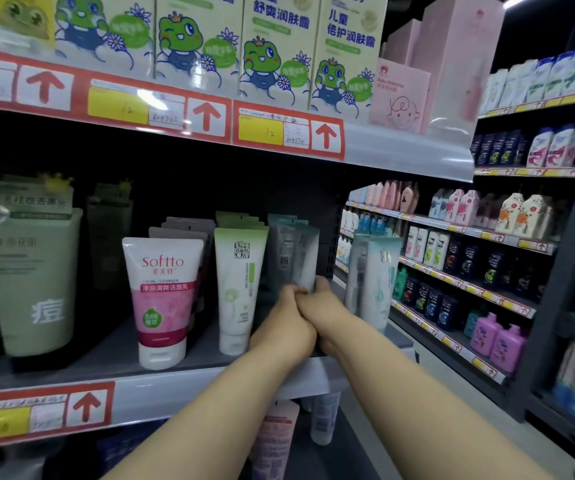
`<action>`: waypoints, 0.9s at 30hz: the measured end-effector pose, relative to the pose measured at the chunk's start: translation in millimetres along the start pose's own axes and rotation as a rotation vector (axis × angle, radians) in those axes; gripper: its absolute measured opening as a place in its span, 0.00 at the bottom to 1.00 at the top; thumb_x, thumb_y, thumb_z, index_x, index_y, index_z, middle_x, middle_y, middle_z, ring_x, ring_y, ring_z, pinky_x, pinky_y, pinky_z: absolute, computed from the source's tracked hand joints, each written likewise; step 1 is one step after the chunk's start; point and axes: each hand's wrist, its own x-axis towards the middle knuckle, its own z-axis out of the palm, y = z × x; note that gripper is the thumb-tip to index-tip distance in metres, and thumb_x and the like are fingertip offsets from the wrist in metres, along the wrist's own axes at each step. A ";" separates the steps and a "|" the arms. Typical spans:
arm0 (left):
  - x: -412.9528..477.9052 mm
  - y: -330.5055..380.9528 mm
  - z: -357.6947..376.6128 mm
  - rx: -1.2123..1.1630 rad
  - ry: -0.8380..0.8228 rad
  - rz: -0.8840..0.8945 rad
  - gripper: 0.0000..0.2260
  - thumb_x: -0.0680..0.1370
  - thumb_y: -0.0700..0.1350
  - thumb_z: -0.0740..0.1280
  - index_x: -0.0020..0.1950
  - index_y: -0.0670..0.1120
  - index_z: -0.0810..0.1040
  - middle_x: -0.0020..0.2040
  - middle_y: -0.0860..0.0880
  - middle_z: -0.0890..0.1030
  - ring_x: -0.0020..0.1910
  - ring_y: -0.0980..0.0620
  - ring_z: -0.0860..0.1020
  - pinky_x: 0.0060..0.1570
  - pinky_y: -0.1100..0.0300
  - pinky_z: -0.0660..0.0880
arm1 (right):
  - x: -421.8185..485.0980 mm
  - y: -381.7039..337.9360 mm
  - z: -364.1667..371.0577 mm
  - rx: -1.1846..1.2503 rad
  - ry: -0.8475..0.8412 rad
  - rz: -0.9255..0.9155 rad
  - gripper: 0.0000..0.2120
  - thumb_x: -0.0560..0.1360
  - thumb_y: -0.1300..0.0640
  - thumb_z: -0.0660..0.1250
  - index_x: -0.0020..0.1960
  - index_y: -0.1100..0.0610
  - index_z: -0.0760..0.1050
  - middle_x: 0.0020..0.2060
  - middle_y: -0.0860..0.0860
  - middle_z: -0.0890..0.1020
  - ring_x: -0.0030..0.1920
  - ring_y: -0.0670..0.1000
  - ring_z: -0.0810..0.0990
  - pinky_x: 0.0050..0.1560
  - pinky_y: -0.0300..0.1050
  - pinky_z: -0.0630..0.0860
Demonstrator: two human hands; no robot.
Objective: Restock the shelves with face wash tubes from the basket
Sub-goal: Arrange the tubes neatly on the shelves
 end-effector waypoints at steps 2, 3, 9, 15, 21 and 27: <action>-0.4 0.8 1.5 -0.007 0.055 -0.005 0.21 0.75 0.46 0.60 0.67 0.54 0.61 0.65 0.49 0.72 0.58 0.48 0.76 0.60 0.50 0.73 | -17.8 -10.1 -1.7 -0.016 0.015 -0.044 0.19 0.60 0.49 0.69 0.50 0.43 0.68 0.55 0.56 0.76 0.50 0.58 0.80 0.52 0.55 0.80; -0.6 1.3 2.2 -0.010 0.088 -0.011 0.22 0.76 0.46 0.60 0.68 0.53 0.60 0.66 0.50 0.70 0.58 0.48 0.75 0.61 0.50 0.73 | -30.2 -17.3 -2.7 -0.018 0.026 -0.068 0.19 0.63 0.51 0.71 0.52 0.46 0.70 0.54 0.57 0.77 0.50 0.57 0.81 0.53 0.54 0.80; -0.7 1.8 5.2 0.128 0.074 -0.008 0.28 0.77 0.44 0.58 0.75 0.52 0.51 0.71 0.48 0.60 0.63 0.46 0.72 0.62 0.50 0.71 | -30.1 -18.7 -8.8 -0.065 0.100 -0.166 0.14 0.74 0.58 0.67 0.58 0.61 0.71 0.52 0.55 0.81 0.52 0.53 0.80 0.53 0.45 0.77; 3.7 -2.3 7.4 0.204 0.090 0.024 0.23 0.77 0.42 0.56 0.73 0.50 0.59 0.74 0.50 0.58 0.65 0.47 0.72 0.63 0.50 0.71 | -32.2 -21.0 -12.2 -0.156 0.042 -0.211 0.12 0.77 0.60 0.63 0.60 0.58 0.69 0.52 0.53 0.78 0.53 0.52 0.77 0.53 0.43 0.73; 2.4 -3.5 6.2 0.193 0.080 0.016 0.26 0.75 0.39 0.57 0.73 0.50 0.60 0.74 0.49 0.59 0.64 0.46 0.72 0.62 0.50 0.72 | -36.6 -22.8 -11.3 -0.185 0.062 -0.206 0.14 0.76 0.61 0.63 0.61 0.62 0.73 0.57 0.57 0.80 0.58 0.56 0.78 0.63 0.51 0.74; -5.6 -0.2 0.5 0.082 0.144 0.048 0.22 0.76 0.43 0.61 0.70 0.50 0.66 0.69 0.47 0.66 0.62 0.45 0.73 0.62 0.50 0.72 | -78.3 -26.7 -26.8 -0.196 0.055 -0.307 0.13 0.77 0.61 0.60 0.59 0.62 0.76 0.55 0.56 0.80 0.57 0.54 0.78 0.58 0.44 0.74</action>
